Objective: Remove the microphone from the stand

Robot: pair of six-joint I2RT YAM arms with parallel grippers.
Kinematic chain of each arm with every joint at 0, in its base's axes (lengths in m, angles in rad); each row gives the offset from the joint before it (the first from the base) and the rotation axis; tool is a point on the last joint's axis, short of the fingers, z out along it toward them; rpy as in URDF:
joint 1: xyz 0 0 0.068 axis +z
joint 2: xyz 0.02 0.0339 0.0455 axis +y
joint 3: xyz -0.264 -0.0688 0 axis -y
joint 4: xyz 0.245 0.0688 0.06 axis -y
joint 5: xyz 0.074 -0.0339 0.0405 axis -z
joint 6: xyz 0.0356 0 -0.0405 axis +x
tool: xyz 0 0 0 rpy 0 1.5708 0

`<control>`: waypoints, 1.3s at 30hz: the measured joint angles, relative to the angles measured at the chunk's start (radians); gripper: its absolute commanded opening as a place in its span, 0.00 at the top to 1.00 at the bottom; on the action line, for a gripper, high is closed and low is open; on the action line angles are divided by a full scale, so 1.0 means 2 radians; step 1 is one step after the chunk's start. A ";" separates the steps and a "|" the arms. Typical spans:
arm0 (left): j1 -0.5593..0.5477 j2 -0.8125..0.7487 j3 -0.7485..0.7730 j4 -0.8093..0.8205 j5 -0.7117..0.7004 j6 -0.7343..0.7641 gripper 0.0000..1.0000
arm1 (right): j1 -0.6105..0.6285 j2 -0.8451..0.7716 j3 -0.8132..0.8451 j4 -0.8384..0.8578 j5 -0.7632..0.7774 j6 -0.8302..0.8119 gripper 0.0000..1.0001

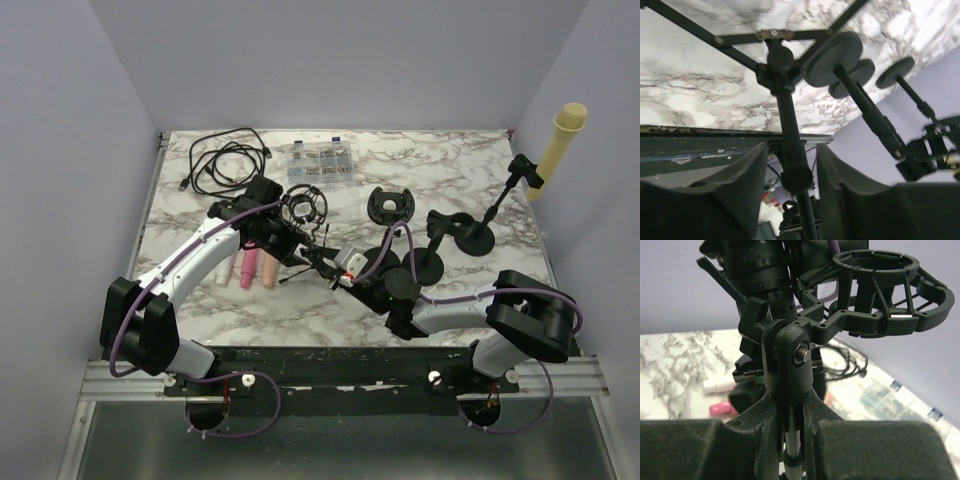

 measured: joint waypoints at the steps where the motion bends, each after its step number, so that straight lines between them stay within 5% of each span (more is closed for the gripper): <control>1: 0.000 -0.002 -0.010 0.010 0.001 0.003 0.40 | -0.002 -0.002 -0.002 -0.002 -0.001 0.005 0.99; 8: -0.001 -0.014 -0.083 0.062 -0.003 0.029 0.05 | -0.014 -0.003 -0.018 -0.028 -0.003 0.032 0.99; 17: 0.083 -0.161 -0.192 0.140 -0.005 0.108 0.05 | -0.028 0.002 -0.013 -0.038 -0.003 0.051 0.95; 19: 0.102 -0.184 -0.209 0.146 -0.002 0.129 0.05 | -0.029 0.005 -0.007 -0.043 -0.001 0.055 0.85; 21: 0.122 -0.218 -0.230 0.150 0.002 0.151 0.05 | -0.030 0.005 0.000 -0.054 0.002 0.060 0.54; 23: 0.136 -0.244 -0.245 0.151 0.006 0.169 0.05 | -0.031 0.005 0.010 -0.074 0.007 0.066 0.35; 28: 0.165 -0.309 -0.263 0.162 0.027 0.228 0.05 | -0.032 -0.013 0.035 -0.168 0.025 0.082 0.04; 39: 0.180 -0.344 -0.188 0.192 0.045 0.373 0.04 | -0.032 -0.187 0.060 -0.443 0.052 0.148 0.00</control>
